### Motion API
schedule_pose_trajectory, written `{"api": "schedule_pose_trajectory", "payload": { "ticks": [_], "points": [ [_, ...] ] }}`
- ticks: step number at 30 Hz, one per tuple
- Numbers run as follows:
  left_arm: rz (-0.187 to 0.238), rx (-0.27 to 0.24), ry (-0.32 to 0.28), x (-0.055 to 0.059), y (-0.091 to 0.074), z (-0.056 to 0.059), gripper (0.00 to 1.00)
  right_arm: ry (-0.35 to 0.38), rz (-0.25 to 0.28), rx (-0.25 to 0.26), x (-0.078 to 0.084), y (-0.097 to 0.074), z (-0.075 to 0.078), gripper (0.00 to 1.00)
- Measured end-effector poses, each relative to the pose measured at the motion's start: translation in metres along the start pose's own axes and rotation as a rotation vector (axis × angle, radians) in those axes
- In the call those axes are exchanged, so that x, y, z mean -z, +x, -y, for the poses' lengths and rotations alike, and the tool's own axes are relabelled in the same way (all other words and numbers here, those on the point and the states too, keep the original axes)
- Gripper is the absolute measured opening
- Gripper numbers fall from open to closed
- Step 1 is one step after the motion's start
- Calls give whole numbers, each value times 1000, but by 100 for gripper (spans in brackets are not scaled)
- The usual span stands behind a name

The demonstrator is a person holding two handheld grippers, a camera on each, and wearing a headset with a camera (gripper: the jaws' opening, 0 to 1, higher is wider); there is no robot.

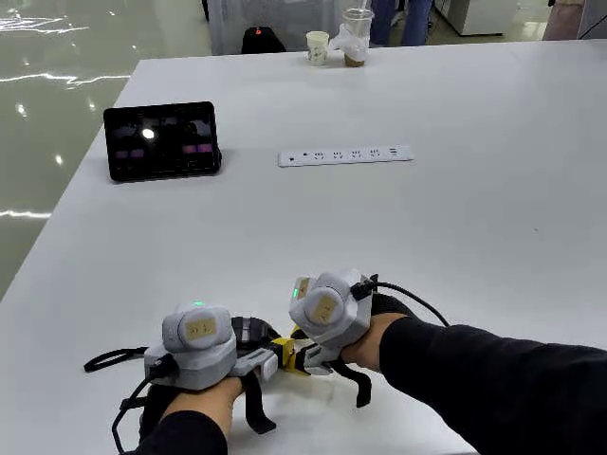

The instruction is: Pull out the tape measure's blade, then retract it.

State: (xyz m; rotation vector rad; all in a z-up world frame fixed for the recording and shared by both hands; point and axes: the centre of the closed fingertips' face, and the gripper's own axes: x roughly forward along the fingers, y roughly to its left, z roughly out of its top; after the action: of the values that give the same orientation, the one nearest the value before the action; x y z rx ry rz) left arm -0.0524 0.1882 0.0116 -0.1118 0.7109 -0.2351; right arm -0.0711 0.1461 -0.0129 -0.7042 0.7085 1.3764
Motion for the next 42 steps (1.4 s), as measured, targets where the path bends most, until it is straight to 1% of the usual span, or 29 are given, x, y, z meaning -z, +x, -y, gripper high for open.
{"api": "schedule_pose_trajectory", "payload": {
  "ticks": [4,10,13,15,16,18,22,23,25,26,27,28,29,30,31,32,33,35,37,38,40,42],
  "points": [
    [-3,9,-16,-1,0,0,65,0,8,6,1,-4,-2,25],
    [-5,20,-34,-1,-2,1,65,21,28,18,2,-11,-1,25],
    [-3,35,-36,-4,-2,2,67,39,42,27,3,-18,2,26],
    [2,51,-18,-7,-3,5,70,45,47,35,4,-22,4,26],
    [14,57,-3,-11,-3,6,71,52,52,39,4,-24,5,26],
    [22,70,19,-15,-3,8,74,66,60,47,6,-28,8,26],
    [36,87,34,-23,-5,7,80,86,71,63,11,-39,10,27],
    [38,97,43,-25,-6,6,81,93,74,68,12,-42,12,27],
    [40,96,56,-27,-7,1,84,97,82,75,14,-47,14,27],
    [43,97,58,-28,-8,-2,86,105,88,82,15,-50,15,28],
    [41,115,50,-27,-8,-1,90,112,92,86,16,-52,16,28],
    [25,155,18,-25,-10,4,99,119,99,92,18,-56,17,28],
    [18,157,18,-24,-12,3,98,126,100,95,20,-58,18,29],
    [26,162,24,-25,-14,3,99,132,103,98,22,-60,19,29],
    [32,191,32,-26,-17,7,99,142,105,100,24,-63,20,29],
    [33,199,40,-26,-19,8,99,147,105,99,27,-65,19,30],
    [30,209,65,-25,-21,8,99,152,104,97,30,-69,19,31],
    [32,229,86,-24,-26,8,99,151,102,100,35,-75,18,32],
    [44,232,131,-25,-30,2,99,154,102,106,41,-82,20,32],
    [33,231,161,-23,-31,-1,99,163,104,108,44,-86,20,33],
    [19,220,188,-22,-33,-9,99,174,110,112,48,-91,21,35],
    [25,223,202,-25,-36,-15,99,185,111,118,52,-97,22,36]
  ]
}}
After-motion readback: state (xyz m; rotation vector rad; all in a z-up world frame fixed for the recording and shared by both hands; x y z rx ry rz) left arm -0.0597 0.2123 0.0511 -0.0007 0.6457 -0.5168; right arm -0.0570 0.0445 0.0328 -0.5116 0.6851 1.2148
